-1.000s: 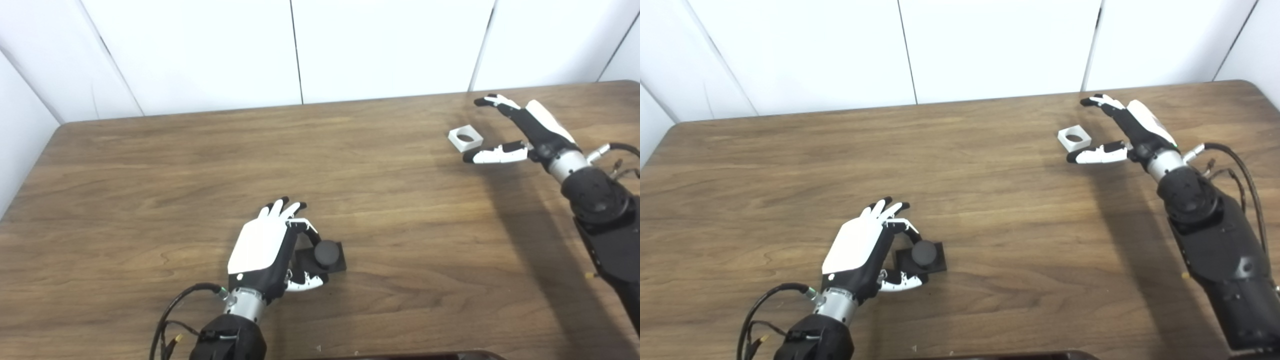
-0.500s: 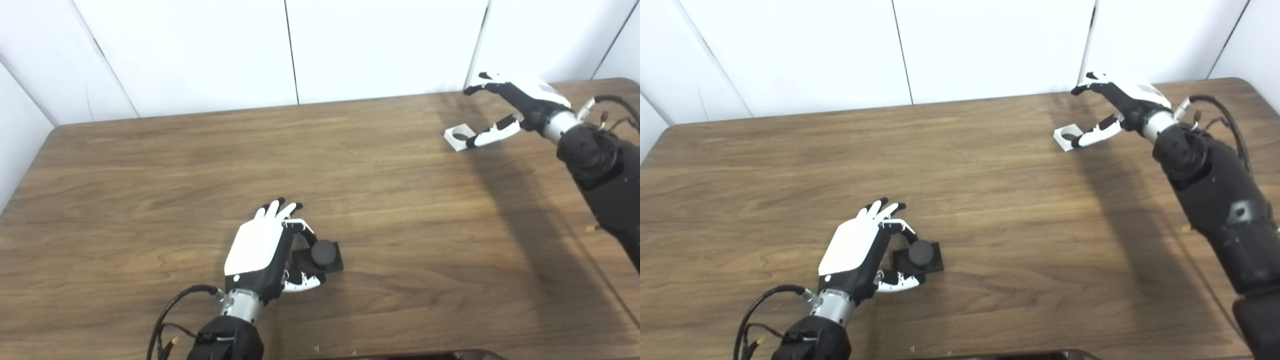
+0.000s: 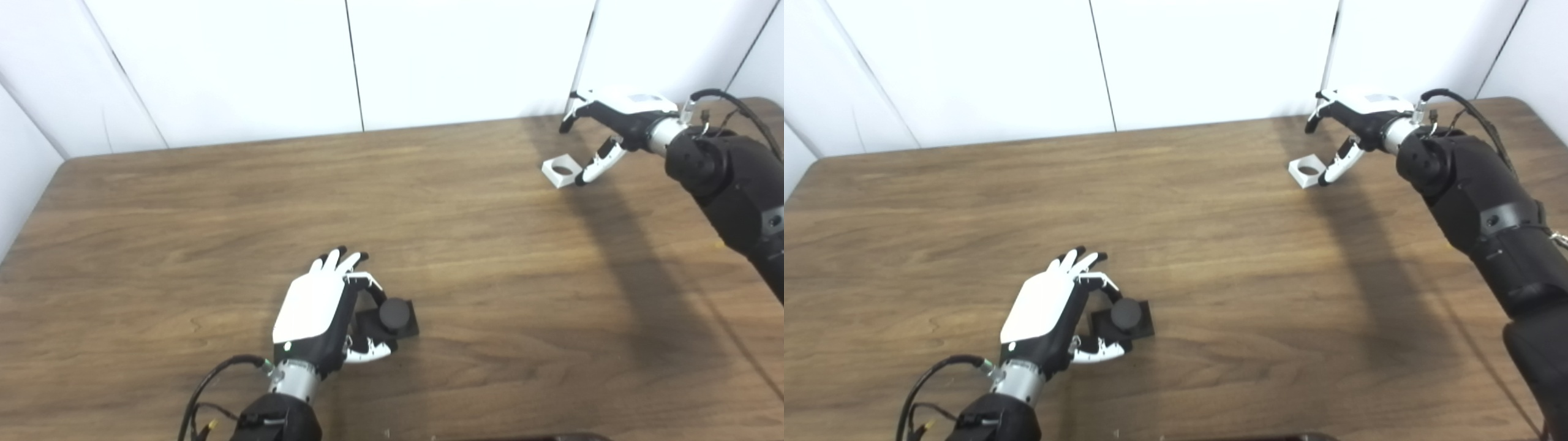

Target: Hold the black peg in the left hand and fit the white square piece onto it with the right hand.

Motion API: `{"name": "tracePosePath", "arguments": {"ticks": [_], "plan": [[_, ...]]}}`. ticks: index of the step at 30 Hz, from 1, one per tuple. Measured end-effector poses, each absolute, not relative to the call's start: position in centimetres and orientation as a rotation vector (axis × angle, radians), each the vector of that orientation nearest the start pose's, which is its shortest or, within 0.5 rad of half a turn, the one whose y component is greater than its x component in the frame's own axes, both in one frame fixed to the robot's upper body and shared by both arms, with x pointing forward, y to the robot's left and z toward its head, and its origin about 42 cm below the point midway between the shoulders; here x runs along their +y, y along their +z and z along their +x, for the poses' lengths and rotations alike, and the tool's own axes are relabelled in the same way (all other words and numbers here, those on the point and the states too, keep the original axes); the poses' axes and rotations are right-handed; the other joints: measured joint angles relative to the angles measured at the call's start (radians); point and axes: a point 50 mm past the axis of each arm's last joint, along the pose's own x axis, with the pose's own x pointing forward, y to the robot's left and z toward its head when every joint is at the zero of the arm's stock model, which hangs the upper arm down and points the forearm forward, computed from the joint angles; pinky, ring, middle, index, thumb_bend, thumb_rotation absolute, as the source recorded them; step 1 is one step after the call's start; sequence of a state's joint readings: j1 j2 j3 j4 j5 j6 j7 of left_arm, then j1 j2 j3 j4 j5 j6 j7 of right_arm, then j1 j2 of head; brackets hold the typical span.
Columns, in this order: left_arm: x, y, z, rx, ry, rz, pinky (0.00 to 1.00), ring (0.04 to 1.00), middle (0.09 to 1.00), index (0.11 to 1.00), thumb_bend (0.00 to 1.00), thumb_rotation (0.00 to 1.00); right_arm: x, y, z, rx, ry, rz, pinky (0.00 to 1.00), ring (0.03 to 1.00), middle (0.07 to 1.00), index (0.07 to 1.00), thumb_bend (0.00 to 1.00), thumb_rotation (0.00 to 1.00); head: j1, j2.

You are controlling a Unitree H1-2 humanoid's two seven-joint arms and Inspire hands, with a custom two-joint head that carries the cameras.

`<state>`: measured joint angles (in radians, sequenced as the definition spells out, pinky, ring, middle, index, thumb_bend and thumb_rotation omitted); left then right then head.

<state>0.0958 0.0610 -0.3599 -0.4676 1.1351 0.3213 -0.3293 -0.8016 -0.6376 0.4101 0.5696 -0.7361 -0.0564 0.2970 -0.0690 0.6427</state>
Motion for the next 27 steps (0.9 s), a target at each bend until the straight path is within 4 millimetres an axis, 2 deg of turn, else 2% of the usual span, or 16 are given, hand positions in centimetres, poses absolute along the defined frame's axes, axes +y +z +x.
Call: {"name": "tracePosePath", "arguments": {"ticks": [10,18,27], "plan": [[14.8,17.1,22.9,-0.041,-0.217,1.091,1.00,1.000,0.928,0.493,0.51,0.06,-33.1,26.8,50.6,0.017,0.381,-1.651,1.00,1.000,0.990,0.701,0.86,0.13,0.002,0.000],[14.8,17.1,22.9,-0.042,-0.212,1.097,1.00,1.000,0.923,0.493,0.51,0.06,-32.7,26.1,50.9,0.041,0.419,-1.701,1.00,1.000,0.989,0.699,0.86,0.15,0.003,-0.002],[14.6,17.1,22.9,-0.041,-0.209,1.100,1.00,1.000,0.921,0.493,0.51,0.06,-31.4,25.8,51.2,0.018,0.459,-1.738,1.00,1.000,0.987,0.697,0.86,0.17,0.006,-0.002]]}}
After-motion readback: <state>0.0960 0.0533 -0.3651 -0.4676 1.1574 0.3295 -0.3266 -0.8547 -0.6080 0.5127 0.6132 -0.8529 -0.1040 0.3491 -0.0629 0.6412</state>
